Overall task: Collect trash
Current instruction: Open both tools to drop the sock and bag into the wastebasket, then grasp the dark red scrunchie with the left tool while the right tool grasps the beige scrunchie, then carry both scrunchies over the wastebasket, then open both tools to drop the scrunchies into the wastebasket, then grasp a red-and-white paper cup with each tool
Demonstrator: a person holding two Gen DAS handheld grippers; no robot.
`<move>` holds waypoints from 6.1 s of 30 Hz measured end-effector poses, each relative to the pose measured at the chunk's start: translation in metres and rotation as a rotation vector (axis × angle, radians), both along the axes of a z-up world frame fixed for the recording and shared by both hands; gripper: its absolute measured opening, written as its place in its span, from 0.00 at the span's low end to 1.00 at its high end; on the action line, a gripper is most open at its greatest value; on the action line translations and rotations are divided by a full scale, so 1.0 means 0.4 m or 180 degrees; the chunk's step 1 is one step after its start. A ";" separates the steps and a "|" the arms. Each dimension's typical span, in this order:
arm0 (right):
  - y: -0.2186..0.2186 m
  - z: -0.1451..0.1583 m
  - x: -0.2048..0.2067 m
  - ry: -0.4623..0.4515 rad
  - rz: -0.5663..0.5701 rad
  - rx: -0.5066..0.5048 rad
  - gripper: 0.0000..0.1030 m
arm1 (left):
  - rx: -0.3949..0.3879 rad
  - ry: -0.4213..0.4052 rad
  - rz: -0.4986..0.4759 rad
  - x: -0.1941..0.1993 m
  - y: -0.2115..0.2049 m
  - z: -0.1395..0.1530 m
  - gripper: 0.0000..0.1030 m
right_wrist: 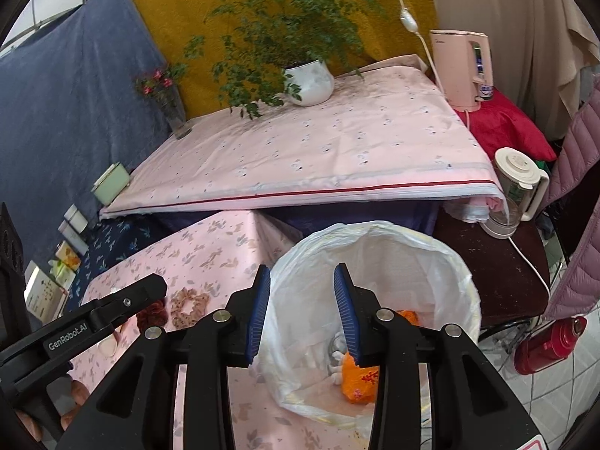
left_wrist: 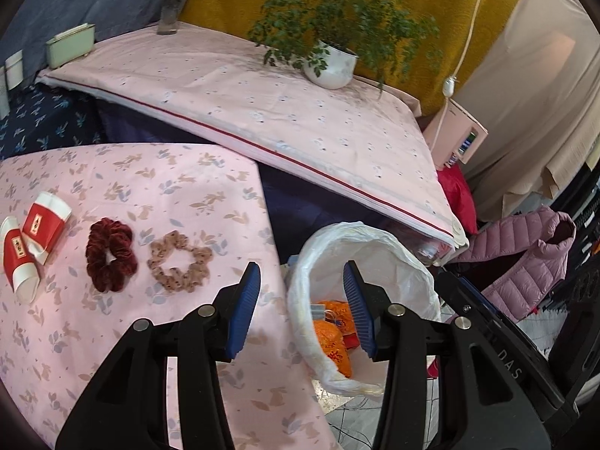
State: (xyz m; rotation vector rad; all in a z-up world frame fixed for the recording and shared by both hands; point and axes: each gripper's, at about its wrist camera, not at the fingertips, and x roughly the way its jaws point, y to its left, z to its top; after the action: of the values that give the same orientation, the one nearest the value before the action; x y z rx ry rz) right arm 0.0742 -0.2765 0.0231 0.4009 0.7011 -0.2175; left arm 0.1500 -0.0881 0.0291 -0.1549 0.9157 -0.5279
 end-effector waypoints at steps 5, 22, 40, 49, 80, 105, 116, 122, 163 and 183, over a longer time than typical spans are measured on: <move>0.061 -0.005 0.029 0.0050 0.0149 -0.0024 0.35 | -0.0039 0.0067 0.0208 0.019 0.078 -0.020 0.43; 0.302 -0.101 0.164 0.0397 0.0670 -0.0042 0.40 | 0.0041 0.0334 0.1009 0.099 0.358 -0.136 0.56; 0.376 -0.270 0.354 0.0825 0.0718 0.0005 0.45 | 0.0395 0.0601 0.1229 0.239 0.392 -0.293 0.56; 0.380 -0.330 0.396 0.0948 0.0706 -0.0057 0.45 | 0.0465 0.0591 0.1166 0.263 0.379 -0.321 0.42; 0.263 -0.092 0.242 0.0314 0.0494 -0.0140 0.11 | 0.0255 0.0030 0.0508 0.122 0.185 -0.060 0.14; -0.103 -0.042 -0.013 0.0090 -0.0403 0.0065 0.12 | 0.0053 -0.0092 -0.0433 -0.042 -0.156 0.010 0.15; -0.160 -0.073 -0.057 0.0136 -0.0561 0.0124 0.18 | 0.0084 0.0002 -0.0559 -0.069 -0.221 -0.023 0.19; -0.157 -0.075 -0.062 0.0123 -0.0569 0.0120 0.26 | 0.0119 -0.0017 -0.0476 -0.068 -0.215 -0.024 0.33; 0.345 -0.084 0.173 0.0348 0.0660 -0.0159 0.46 | 0.0221 0.0187 0.1459 0.068 0.443 -0.120 0.73; 0.704 -0.224 0.424 0.0778 0.1338 0.0175 0.57 | -0.0306 0.0915 0.2006 0.194 0.758 -0.278 0.83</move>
State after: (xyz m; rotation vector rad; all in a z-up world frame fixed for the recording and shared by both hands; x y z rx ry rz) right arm 0.2440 0.0052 -0.0663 0.2727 1.0155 0.1538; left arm 0.2277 0.2150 -0.0821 -0.5959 1.0568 0.0409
